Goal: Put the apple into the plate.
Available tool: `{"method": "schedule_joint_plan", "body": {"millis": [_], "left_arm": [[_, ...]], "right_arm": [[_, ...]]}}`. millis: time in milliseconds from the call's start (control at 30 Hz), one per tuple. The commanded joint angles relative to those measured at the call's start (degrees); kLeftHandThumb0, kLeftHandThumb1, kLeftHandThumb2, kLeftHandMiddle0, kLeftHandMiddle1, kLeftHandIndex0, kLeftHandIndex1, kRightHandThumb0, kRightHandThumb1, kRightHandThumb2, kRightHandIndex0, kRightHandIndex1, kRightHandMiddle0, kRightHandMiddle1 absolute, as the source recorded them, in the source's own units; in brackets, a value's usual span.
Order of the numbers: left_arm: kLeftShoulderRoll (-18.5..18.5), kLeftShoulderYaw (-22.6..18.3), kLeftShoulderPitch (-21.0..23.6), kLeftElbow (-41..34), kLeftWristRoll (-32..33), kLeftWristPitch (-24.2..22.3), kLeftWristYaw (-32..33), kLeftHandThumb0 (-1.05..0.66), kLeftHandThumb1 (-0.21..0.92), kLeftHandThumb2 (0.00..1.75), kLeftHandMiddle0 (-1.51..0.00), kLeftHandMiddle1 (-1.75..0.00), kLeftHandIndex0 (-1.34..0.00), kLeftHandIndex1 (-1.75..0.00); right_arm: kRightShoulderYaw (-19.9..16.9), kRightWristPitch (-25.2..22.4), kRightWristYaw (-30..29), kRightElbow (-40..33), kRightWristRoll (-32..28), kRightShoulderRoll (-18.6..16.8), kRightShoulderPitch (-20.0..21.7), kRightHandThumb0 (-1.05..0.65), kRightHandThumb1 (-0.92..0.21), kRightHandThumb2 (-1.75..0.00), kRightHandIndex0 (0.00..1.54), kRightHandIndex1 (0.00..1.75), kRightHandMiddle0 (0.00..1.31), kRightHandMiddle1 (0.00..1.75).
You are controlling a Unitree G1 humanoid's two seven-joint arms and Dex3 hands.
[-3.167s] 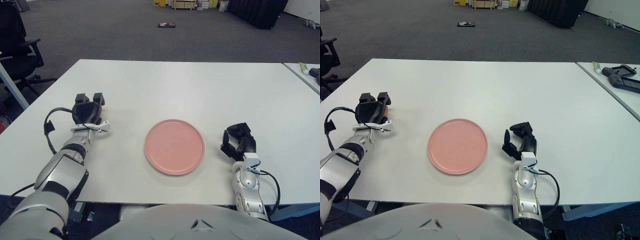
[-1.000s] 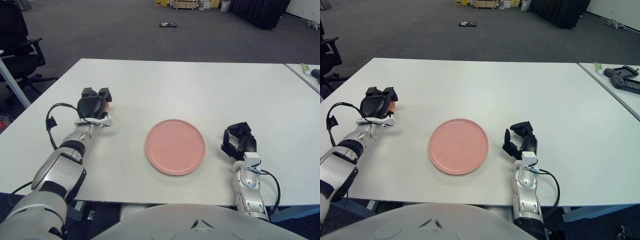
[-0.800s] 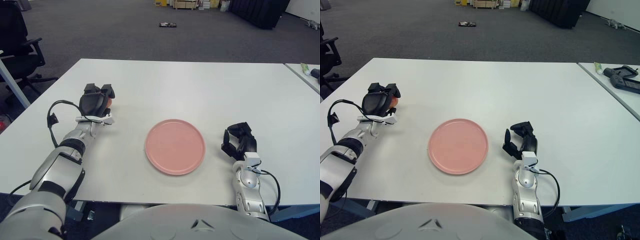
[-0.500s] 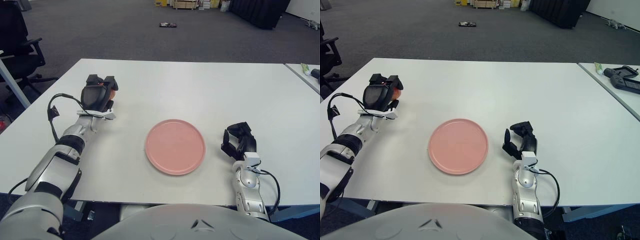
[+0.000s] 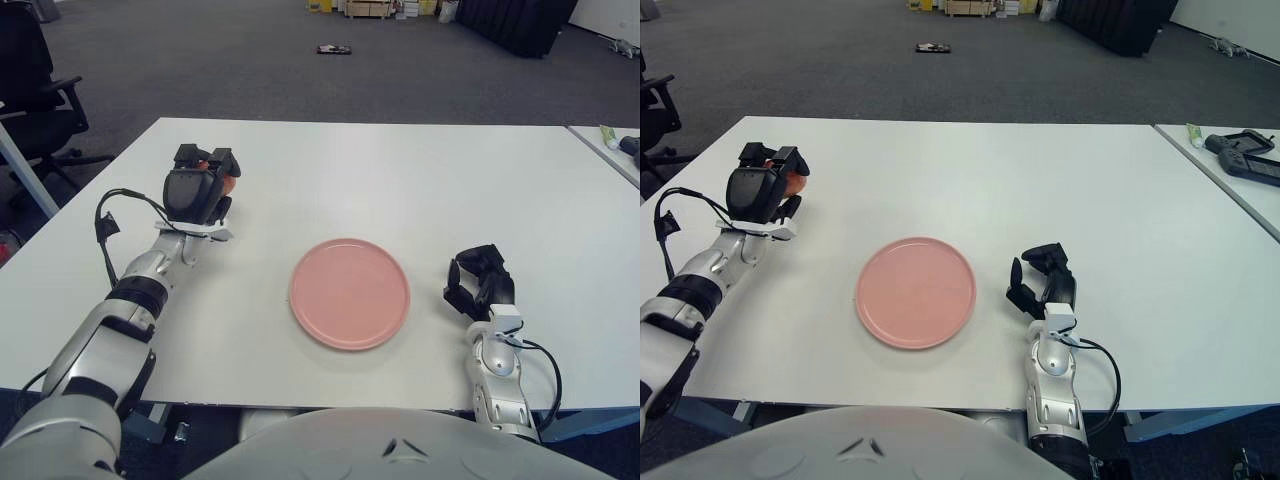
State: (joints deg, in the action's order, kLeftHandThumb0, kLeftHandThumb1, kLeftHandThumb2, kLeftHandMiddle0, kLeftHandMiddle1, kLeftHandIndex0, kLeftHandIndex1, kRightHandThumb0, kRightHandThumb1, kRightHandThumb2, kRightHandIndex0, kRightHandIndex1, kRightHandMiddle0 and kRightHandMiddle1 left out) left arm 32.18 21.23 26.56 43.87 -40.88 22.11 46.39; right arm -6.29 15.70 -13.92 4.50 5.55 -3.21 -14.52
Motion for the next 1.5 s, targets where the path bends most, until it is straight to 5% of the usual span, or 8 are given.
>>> {"method": "schedule_joint_plan", "body": {"millis": [0, 900, 1133, 1467], "left_arm": [[1.09, -2.44, -2.05, -7.67, 1.06, 0.26, -2.11, 0.00, 0.17, 1.49, -0.71, -1.75, -0.49, -1.75], [-6.74, -5.23, -17.75, -38.84, 7.87, 9.98, -20.76, 0.00, 0.01, 1.66, -0.83, -1.72, -0.62, -1.75], [-7.78, -3.64, -19.31, -41.82, 13.03, 14.17, -30.64, 0.00, 0.02, 1.63, -0.87, -1.65, -0.61, -1.75], [-9.18, -1.35, -19.71, -46.31, 12.57, 13.70, -41.51, 0.00, 0.06, 1.59, -0.84, -1.66, -0.57, -1.75]], "right_arm": [[-0.15, 0.48, -0.03, 0.31, 0.01, 0.24, 1.00, -0.41, -0.54, -1.04, 0.65, 1.46, 0.43, 1.75], [-0.35, 1.73, 0.21, 1.80, -1.12, -0.06, 1.78, -0.41, -0.54, -1.04, 0.63, 1.44, 0.43, 1.75], [-0.28, 1.93, 0.51, 1.83, -1.19, 0.09, 1.86, -0.41, -0.56, -1.01, 0.63, 1.44, 0.42, 1.75], [-0.25, 2.38, 0.49, 2.40, -1.14, 0.07, 2.00, -0.40, -0.58, -0.99, 0.63, 1.45, 0.41, 1.75]]}}
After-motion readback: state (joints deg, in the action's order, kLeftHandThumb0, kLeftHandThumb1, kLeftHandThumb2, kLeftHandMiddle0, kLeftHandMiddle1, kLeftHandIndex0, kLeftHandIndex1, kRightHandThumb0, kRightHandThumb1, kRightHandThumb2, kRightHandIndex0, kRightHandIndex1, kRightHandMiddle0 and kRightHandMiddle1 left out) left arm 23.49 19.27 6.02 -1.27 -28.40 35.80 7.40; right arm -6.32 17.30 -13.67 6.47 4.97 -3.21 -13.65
